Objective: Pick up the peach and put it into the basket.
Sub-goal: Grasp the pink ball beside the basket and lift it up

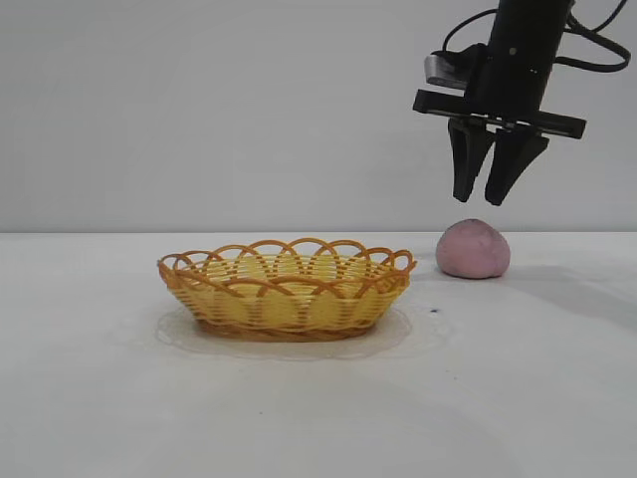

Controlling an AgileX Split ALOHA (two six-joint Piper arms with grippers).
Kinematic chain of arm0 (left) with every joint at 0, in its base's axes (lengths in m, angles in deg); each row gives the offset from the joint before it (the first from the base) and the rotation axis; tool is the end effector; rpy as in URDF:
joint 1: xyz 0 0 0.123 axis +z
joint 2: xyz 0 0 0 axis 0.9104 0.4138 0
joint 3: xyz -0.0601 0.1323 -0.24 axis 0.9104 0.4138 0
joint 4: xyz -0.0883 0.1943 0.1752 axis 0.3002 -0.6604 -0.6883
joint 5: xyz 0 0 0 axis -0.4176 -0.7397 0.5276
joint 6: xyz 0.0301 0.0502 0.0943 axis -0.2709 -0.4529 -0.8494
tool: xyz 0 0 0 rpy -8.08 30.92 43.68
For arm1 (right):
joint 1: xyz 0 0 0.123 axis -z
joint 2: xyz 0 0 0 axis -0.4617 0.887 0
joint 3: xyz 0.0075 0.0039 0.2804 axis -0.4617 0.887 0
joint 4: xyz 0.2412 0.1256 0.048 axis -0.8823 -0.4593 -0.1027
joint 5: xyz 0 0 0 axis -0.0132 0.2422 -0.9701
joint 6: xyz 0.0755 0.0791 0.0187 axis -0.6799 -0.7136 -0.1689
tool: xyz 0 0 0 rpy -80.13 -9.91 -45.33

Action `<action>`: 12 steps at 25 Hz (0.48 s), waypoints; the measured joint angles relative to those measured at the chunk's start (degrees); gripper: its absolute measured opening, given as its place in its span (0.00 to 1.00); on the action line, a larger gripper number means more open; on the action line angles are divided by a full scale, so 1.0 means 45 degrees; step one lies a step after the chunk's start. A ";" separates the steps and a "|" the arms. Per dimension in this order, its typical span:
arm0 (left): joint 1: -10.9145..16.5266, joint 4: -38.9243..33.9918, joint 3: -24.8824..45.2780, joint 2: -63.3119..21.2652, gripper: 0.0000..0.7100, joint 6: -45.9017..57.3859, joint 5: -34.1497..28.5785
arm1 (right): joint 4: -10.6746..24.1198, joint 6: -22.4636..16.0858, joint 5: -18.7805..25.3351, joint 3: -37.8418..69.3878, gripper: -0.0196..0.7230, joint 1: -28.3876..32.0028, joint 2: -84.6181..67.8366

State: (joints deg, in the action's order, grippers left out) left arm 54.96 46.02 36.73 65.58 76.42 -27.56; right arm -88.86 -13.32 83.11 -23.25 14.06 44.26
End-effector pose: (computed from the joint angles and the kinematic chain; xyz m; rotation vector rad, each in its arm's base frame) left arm 0.0338 -0.0052 0.2717 0.1772 2.0887 -0.1070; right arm 0.4760 0.1345 0.1582 -0.4166 2.9195 0.2978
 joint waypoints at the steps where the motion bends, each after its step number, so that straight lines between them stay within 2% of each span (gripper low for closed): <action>1: 0.0000 0.0000 0.0026 0.0000 0.59 -0.0030 0.0000 | 0.0000 0.0000 0.0000 0.0000 0.39 0.0000 0.0000; 9: 0.0026 0.0157 0.0078 0.0000 0.59 -0.0118 0.0000 | 0.0000 0.0020 -0.0100 0.0000 0.39 0.0000 0.0000; 11: 0.0271 0.0207 0.0078 0.0000 0.59 -0.0118 0.0000 | -0.0016 0.0020 -0.0125 0.0000 0.39 0.0000 0.0000; 12: 0.0598 0.0227 0.0078 0.0000 0.59 -0.0118 0.0000 | -0.0016 0.0020 -0.0154 0.0000 0.39 0.0000 0.0000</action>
State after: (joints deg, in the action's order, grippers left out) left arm 57.66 47.04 37.09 65.58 75.89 -27.56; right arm -88.93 -13.23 82.42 -23.25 14.06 44.26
